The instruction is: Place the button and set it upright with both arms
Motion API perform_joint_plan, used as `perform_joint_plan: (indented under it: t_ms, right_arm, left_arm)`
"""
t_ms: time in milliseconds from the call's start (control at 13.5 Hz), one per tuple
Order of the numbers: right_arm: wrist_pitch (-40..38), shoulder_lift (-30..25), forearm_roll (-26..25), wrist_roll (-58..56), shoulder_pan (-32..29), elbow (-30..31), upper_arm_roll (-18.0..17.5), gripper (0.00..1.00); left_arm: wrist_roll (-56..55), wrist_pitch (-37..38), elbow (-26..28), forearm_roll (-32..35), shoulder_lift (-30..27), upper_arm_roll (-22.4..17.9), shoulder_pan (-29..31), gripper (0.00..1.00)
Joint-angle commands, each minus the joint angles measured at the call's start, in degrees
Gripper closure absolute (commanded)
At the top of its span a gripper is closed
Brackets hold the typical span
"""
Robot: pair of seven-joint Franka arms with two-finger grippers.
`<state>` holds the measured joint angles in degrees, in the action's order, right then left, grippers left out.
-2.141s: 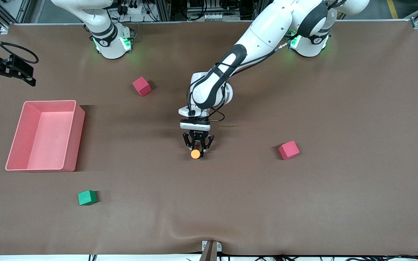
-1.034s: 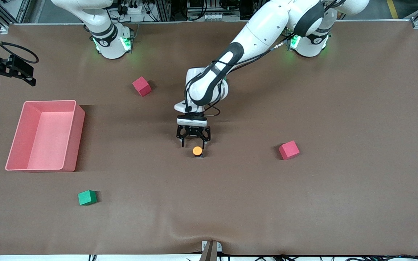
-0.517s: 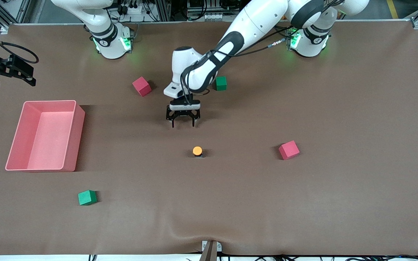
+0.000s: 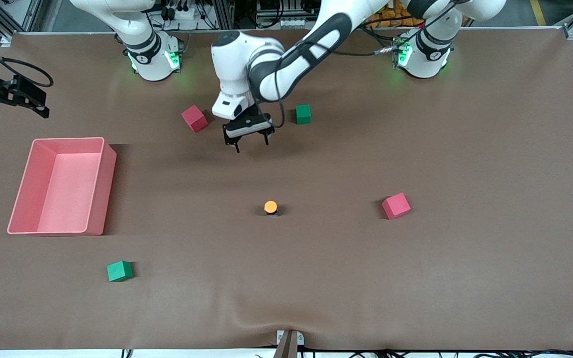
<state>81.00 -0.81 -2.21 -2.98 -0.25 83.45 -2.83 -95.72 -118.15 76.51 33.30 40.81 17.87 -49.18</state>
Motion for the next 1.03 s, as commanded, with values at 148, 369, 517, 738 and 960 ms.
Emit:
perform_joint_plan:
  t_ms: [148,369,517,738,960]
  right_arm:
    - [-0.85,0.19,0.89,-0.62,-0.1,-1.01,0.01,0.0]
    - [-0.85,0.19,1.06,-0.62,-0.19,-1.01,0.01,0.0]
    - [-0.85,0.19,1.06,-0.62,-0.19,-1.01,0.01,0.0]
    - [-0.85,0.19,1.06,-0.62,-0.19,-0.92,0.01,0.0]
    - [-0.85,0.19,1.06,-0.62,-0.19,-0.92,0.01,0.0]
  left_arm:
    - [16.78,11.95,1.89,-15.09,-15.46,-0.29,7.95,0.0]
    - [24.51,21.79,1.98,-15.46,-22.24,-0.47,12.17,0.0]
    - [32.22,27.59,1.98,-15.89,-25.76,-0.21,16.82,0.0]
    - [43.67,31.75,1.98,-22.01,-30.33,-0.38,24.63,0.0]
    - [54.97,36.3,2.24,-26.88,-32.63,-0.3,33.51,0.0]
